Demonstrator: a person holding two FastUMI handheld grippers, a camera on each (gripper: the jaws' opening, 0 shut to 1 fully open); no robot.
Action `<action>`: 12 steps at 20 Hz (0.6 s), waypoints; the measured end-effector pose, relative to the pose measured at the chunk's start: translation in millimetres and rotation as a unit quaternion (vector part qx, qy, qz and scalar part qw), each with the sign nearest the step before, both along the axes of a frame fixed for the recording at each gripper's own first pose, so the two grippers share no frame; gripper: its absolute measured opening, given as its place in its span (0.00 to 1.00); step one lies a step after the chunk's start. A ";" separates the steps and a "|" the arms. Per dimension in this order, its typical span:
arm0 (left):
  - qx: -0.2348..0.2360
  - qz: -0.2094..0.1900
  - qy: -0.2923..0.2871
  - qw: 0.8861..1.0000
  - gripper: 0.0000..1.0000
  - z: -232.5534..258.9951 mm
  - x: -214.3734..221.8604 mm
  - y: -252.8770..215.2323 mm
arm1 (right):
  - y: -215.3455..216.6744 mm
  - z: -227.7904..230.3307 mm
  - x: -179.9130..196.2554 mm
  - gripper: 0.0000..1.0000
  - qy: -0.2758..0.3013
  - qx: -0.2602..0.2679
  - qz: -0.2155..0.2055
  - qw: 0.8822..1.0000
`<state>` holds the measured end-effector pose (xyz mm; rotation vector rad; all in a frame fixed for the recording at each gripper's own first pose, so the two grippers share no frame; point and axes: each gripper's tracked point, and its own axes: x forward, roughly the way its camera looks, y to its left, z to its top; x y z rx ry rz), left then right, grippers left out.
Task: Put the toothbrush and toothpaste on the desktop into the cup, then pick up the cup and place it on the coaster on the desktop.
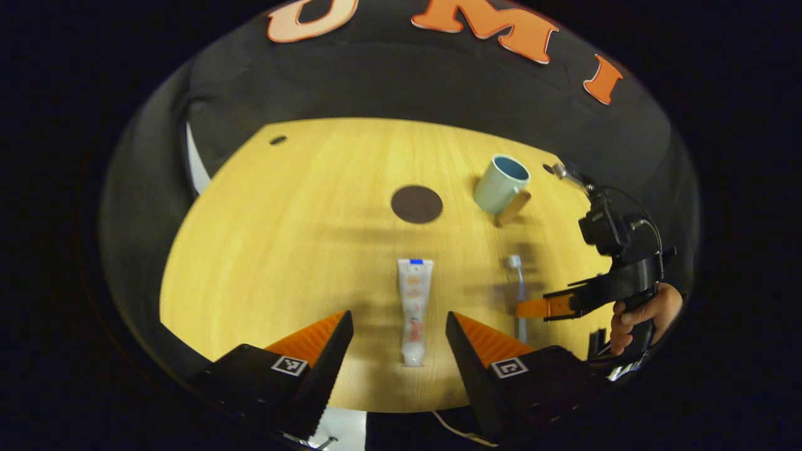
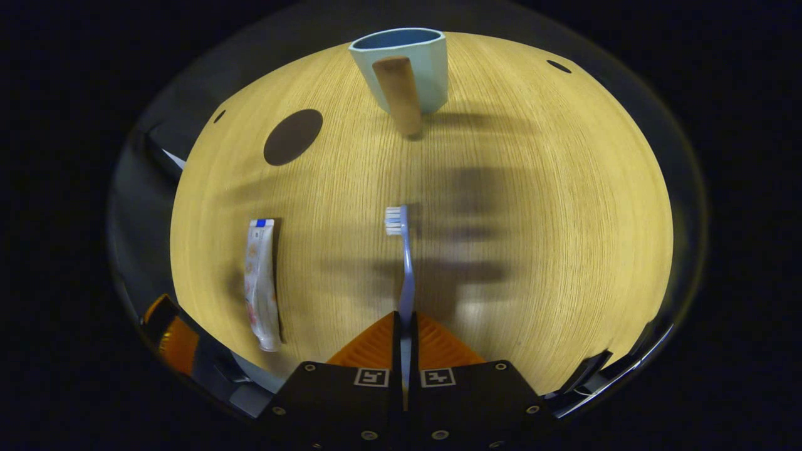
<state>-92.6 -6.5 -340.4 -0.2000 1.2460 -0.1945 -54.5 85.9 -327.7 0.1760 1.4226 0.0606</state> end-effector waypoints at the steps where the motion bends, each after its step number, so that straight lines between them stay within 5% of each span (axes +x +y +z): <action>1: -0.013 -0.005 0.021 1.000 0.85 -11.8 -2.1 -5.5 | -0.2 4.4 1.0 0.04 -0.007 0.004 -0.008 1.000; 12: 0.028 -0.051 0.112 0.992 0.85 -100.4 9.8 -22.1 | -30.2 43.7 6.4 0.04 -0.069 -0.001 -0.037 0.997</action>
